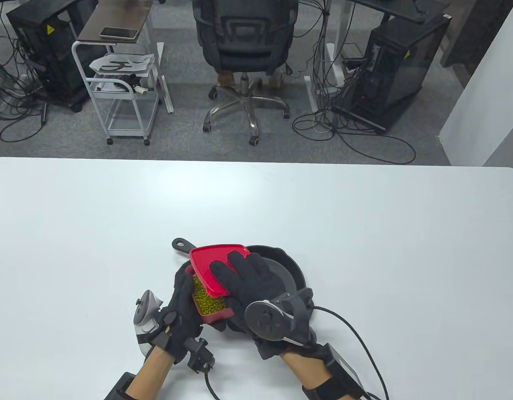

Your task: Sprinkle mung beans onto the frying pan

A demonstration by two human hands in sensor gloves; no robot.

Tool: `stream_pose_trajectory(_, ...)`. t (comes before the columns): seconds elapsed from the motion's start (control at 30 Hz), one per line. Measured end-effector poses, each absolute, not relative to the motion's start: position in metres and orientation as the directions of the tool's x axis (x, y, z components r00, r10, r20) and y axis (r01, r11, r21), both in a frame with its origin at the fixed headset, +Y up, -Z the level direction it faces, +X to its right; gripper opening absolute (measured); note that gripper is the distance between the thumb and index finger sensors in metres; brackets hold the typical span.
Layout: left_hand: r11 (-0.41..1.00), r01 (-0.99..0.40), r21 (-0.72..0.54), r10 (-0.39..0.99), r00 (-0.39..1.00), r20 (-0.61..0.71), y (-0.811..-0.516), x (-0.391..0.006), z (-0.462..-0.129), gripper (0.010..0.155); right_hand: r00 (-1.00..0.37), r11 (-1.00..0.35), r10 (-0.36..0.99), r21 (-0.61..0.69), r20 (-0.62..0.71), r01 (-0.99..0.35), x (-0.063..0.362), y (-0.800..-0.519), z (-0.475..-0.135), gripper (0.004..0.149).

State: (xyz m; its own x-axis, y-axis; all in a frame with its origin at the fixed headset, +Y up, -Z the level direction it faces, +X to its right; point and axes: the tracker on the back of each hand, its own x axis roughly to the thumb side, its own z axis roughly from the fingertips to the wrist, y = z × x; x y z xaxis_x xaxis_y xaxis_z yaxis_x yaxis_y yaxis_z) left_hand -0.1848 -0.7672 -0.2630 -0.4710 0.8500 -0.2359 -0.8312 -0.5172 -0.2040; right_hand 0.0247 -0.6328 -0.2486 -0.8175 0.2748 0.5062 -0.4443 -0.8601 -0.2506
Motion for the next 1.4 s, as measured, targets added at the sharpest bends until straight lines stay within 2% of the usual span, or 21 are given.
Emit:
stream_pose_trajectory(0.17, -0.517, -0.835, -0.188, 0.85, -0.474, -0.232, -0.768, -0.194, -0.268, 0.073, -0.891, -0.886, 0.252, -0.279, 0.379, -0.369, 0.066, -0.628, -0.267, 0.051)
stream_pose_trajectory(0.33, -0.521, -0.839, -0.158, 0.846, -0.482, -0.228, -0.77, -0.203, -0.272, 0.073, -0.957, -0.93, 0.217, -0.257, 0.191, -0.262, 0.125, -0.64, -0.289, 0.052)
stream_pose_trajectory(0.57, -0.514, -0.845, -0.148, 0.849, -0.476, -0.231, -0.77, -0.207, -0.275, 0.073, -0.989, -0.994, 0.07, -0.096, -0.127, -0.058, 0.22, -0.693, -0.313, 0.052)
stream_pose_trajectory(0.7, -0.507, -0.849, -0.152, 0.852, -0.467, -0.237, -0.77, -0.208, -0.275, 0.074, -0.971, -1.0, 0.015, 0.012, -0.238, -0.019, 0.253, -0.724, -0.313, 0.052)
stream_pose_trajectory(0.9, -0.508, -0.85, -0.138, 0.849, -0.468, -0.246, -0.771, -0.209, -0.277, 0.074, -0.952, -0.989, -0.069, 0.144, -0.299, 0.026, 0.27, -0.751, -0.308, 0.052)
stream_pose_trajectory(1.07, -0.502, -0.855, -0.132, 0.85, -0.459, -0.258, -0.773, -0.211, -0.277, 0.074, -0.949, -0.986, -0.077, 0.165, -0.305, 0.027, 0.27, -0.754, -0.308, 0.056)
stream_pose_trajectory(1.2, -0.494, -0.86, -0.132, 0.854, -0.45, -0.26, -0.773, -0.212, -0.278, 0.074, -0.953, -0.967, -0.082, 0.256, -0.292, 0.005, 0.267, -0.756, -0.31, 0.064)
stream_pose_trajectory(1.33, -0.49, -0.861, -0.132, 0.855, -0.447, -0.262, -0.774, -0.213, -0.279, 0.074, -0.954, -0.915, -0.099, 0.402, -0.282, -0.024, 0.263, -0.761, -0.312, 0.074)
stream_pose_trajectory(1.4, -0.491, -0.86, -0.136, 0.855, -0.446, -0.265, -0.775, -0.213, -0.279, 0.074, -0.96, -0.887, -0.083, 0.458, -0.266, -0.05, 0.262, -0.763, -0.314, 0.075)
